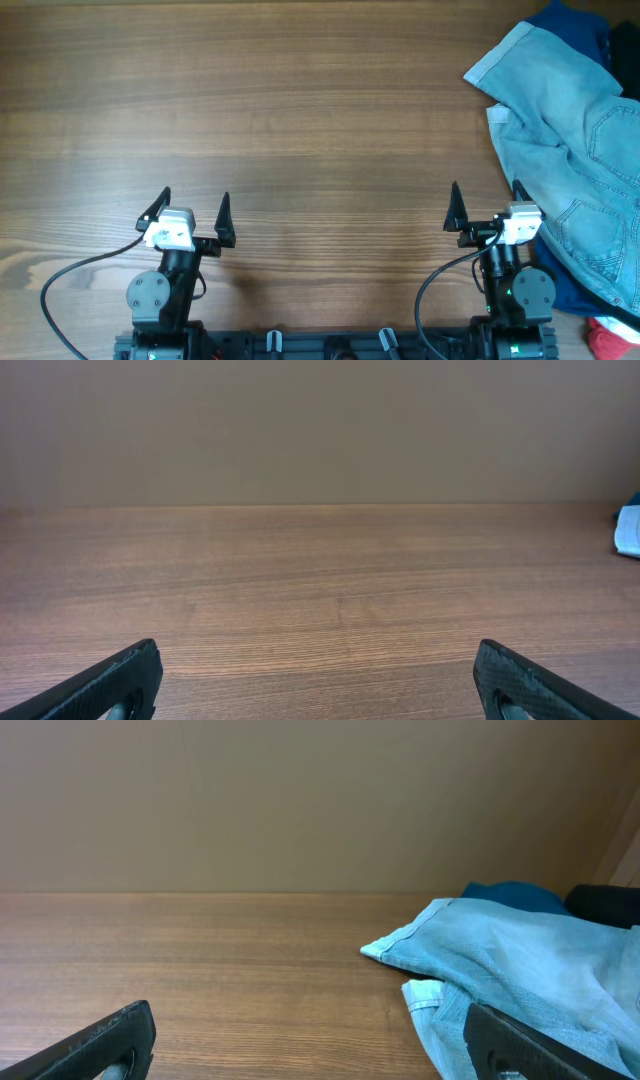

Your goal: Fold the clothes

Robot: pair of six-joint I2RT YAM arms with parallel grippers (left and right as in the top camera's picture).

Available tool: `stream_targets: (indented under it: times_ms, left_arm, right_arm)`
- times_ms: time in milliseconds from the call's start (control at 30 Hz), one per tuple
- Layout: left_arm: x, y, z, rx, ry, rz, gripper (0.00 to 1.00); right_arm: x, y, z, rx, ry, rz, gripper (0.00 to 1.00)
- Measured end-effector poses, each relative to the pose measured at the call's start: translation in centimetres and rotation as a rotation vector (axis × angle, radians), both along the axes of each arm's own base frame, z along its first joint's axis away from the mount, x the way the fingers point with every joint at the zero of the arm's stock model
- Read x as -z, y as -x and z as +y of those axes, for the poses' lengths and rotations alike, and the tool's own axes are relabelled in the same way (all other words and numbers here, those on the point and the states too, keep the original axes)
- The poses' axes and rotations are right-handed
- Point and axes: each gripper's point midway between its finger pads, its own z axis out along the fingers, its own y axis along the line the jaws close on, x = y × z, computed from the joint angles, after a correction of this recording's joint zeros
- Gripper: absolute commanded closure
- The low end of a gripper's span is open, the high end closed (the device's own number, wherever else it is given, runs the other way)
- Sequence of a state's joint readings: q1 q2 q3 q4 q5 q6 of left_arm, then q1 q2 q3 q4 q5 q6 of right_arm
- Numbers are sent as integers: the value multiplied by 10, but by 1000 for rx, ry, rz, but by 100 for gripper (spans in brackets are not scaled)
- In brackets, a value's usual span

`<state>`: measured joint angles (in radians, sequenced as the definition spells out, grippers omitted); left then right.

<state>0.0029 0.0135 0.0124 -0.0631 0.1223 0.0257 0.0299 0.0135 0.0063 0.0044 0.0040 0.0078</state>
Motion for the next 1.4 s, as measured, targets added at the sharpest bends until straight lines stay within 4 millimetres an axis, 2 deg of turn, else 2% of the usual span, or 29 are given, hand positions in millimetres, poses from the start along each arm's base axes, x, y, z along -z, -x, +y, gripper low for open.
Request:
stream_targets:
  times_ms: [267,433,633,767,900,1133,1300,1400]
  left_arm:
    - [0,0,0,0,6,-1,0]
    - [-1,0,-1,1,69,5,0]
    - [-6,3,-7,31,140,27,0]
    - [-25,10,-12,54,180,70,0]
    - [-45,17,-14,57,202,153,0]
    - [-41,20,-15,31,219,421,0]
    - [-49,14,-17,28,227,558,0]
    - [-51,11,-18,33,230,569,0]
  right_arm:
    - [2,0,7,-41,-81,13,0]
    - [13,2,9,-48,-104,101,0]
    - [-18,9,9,-48,-105,158,0]
    - [-38,12,9,-43,-104,242,1]
    - [-44,11,9,-35,-104,388,0]
    - [-26,12,9,-13,-102,758,0]
    - [-15,-7,12,-19,-105,862,0]
    - [0,-13,1,59,-105,921,0]
